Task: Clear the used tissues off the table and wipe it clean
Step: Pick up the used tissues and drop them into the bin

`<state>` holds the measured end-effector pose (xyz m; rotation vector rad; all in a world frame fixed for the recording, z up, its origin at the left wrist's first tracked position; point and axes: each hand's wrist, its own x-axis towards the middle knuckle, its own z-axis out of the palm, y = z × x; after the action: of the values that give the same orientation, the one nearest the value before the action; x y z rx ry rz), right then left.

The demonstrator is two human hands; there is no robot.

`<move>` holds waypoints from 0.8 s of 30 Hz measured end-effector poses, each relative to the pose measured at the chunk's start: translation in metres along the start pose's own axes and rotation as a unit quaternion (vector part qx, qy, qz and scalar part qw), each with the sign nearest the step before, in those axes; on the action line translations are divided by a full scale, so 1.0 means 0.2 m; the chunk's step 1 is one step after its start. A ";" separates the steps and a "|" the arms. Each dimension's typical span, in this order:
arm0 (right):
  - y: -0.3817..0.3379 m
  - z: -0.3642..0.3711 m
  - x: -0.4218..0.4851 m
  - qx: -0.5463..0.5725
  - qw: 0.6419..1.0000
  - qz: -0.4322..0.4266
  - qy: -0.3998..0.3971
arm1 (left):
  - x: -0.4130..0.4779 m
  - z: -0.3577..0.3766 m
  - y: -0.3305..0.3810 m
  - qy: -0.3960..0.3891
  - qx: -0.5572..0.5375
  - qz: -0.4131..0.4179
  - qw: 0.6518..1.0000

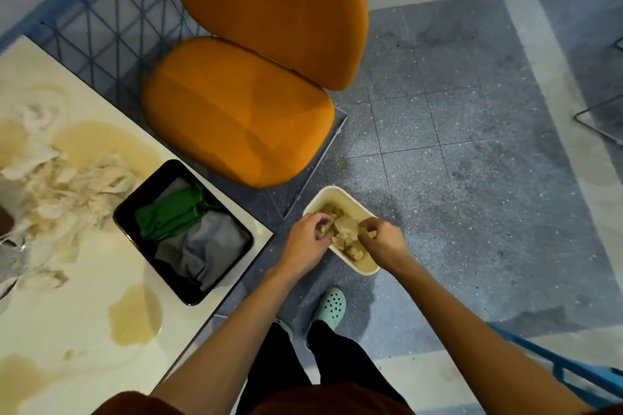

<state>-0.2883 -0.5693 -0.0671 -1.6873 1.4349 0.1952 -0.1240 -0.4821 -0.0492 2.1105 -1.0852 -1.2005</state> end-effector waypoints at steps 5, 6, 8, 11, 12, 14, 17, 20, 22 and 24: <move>-0.20 -0.08 -0.11 0.024 0.994 -0.101 0.029 | -0.15 -0.14 0.16 0.095 -0.108 0.051 0.988; -0.24 -0.10 -0.13 0.025 0.992 -0.124 0.031 | -0.17 -0.18 0.18 0.114 -0.127 0.061 0.983; -0.34 -0.11 -0.18 0.027 0.985 -0.169 0.034 | -0.23 -0.26 0.21 0.149 -0.149 0.078 0.974; -0.51 -0.10 -0.25 0.028 0.973 -0.230 0.021 | -0.32 -0.40 0.18 0.192 -0.155 0.095 0.964; -0.58 -0.08 -0.27 0.017 0.968 -0.251 0.014 | -0.36 -0.45 0.16 0.207 -0.151 0.093 0.962; -0.71 -0.05 -0.31 0.028 0.962 -0.272 -0.009 | -0.41 -0.53 0.11 0.230 -0.147 0.080 0.959; -0.93 0.04 -0.35 0.038 0.955 -0.292 -0.044 | -0.51 -0.69 -0.01 0.276 -0.146 0.061 0.948; -1.10 0.16 -0.38 0.052 0.945 -0.315 -0.075 | -0.60 -0.84 -0.13 0.319 -0.147 0.029 0.936; -1.21 0.26 -0.41 0.037 0.934 -0.341 -0.096 | -0.67 -0.94 -0.25 0.349 -0.154 -0.003 0.924; -1.29 0.34 -0.42 0.012 0.928 -0.353 -0.119 | -0.73 -1.02 -0.36 0.367 -0.163 -0.033 0.915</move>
<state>-0.0655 -0.4787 0.0765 -1.9717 0.5881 -0.0232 0.0378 -0.3166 0.0723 2.0541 -0.4359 -0.4668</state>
